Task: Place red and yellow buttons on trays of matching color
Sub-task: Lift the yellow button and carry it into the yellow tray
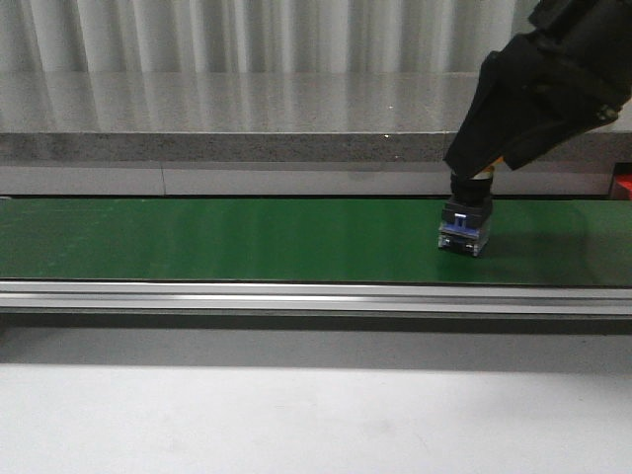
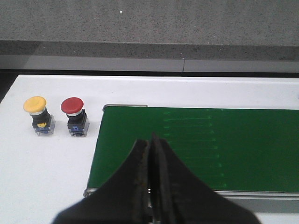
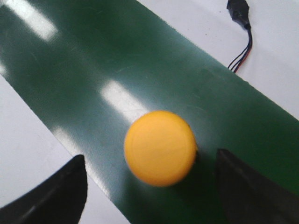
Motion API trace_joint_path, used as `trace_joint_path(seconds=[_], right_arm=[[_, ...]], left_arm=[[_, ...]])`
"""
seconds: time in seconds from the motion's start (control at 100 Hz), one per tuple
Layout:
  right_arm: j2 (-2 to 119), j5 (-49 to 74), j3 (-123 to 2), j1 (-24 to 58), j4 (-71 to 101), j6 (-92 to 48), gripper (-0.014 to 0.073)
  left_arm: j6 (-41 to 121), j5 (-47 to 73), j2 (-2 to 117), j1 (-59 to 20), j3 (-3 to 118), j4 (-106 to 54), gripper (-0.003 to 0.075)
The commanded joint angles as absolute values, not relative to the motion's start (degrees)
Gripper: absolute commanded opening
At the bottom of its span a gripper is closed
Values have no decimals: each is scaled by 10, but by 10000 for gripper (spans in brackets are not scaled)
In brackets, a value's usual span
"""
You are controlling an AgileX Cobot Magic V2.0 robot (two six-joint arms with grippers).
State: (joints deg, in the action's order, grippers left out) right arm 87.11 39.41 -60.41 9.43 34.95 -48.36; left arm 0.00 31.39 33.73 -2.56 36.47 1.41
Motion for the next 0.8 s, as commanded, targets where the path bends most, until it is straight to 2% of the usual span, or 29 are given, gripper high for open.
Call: trace_joint_path(seconds=[0.0,0.16,0.21,0.31,0.38,0.49,0.6,0.79], right_arm=[[868,354,-618,101,364,-490,563],[898,337,-619,101,362,-490,533],[902,336,-619,101,362,-490,468],[901,337,-619,101,362,-488,276],[896,341,-619,101,362,-483,189],[875,355,-619,87,354,-461,178],[833,371,-619,56,289,-382,178],[748,410,-618,-60,159,-186,178]], left_arm=[[0,271,337,-31,381,10,-20],[0,271,337,-31,381,10,-20],[0,271,337,-31,381,10,-20],[0,271,337,-31,381,10,-20],[0,271,337,-31,381,10,-20],[0,271,337,-31,381,10,-20],[0,271,337,-31,381,10,-20],[0,271,337,-31,381,10,-20]])
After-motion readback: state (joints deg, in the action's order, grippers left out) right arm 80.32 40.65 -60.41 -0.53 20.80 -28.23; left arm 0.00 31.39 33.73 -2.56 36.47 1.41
